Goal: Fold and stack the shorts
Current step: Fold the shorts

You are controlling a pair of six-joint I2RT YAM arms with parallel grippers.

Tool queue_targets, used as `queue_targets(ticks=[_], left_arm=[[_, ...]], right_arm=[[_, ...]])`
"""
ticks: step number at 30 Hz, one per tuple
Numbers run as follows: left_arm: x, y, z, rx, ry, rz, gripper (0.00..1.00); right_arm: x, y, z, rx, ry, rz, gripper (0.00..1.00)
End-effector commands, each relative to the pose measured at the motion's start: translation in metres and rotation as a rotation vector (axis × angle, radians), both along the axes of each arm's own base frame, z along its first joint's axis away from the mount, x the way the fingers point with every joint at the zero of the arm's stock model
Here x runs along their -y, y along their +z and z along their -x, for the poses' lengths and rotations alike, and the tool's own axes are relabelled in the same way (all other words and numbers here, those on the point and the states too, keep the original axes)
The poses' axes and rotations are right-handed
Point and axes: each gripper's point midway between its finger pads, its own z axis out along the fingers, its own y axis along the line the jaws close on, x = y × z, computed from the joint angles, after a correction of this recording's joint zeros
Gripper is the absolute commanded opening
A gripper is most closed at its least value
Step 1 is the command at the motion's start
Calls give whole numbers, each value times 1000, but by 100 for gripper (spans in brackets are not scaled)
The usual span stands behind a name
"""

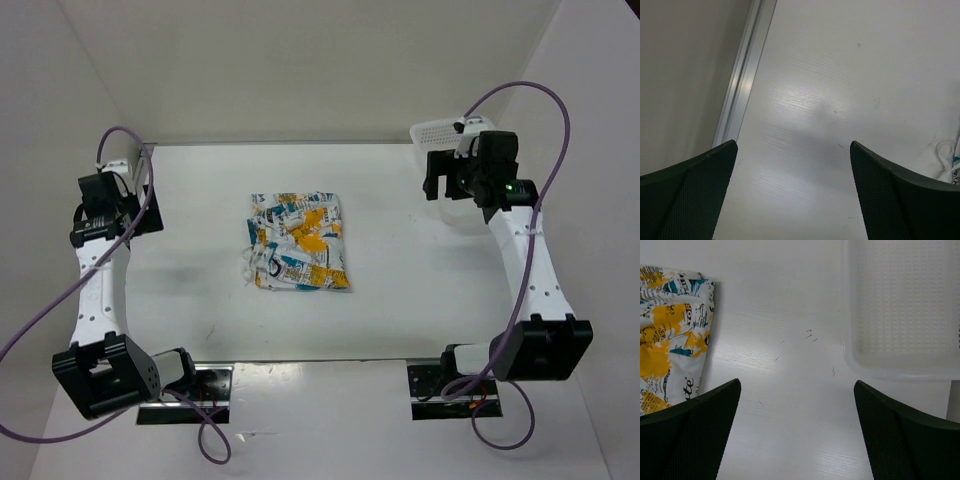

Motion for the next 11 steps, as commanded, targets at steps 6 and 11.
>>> queue_targets(ticks=[6, 11], left_arm=[[7, 25, -2, 86, -37, -3, 100], [9, 26, -4, 97, -47, 1, 100]], right_arm=[[14, 33, 14, 182, -130, -6, 98], [14, 30, 22, 183, -130, -6, 98]])
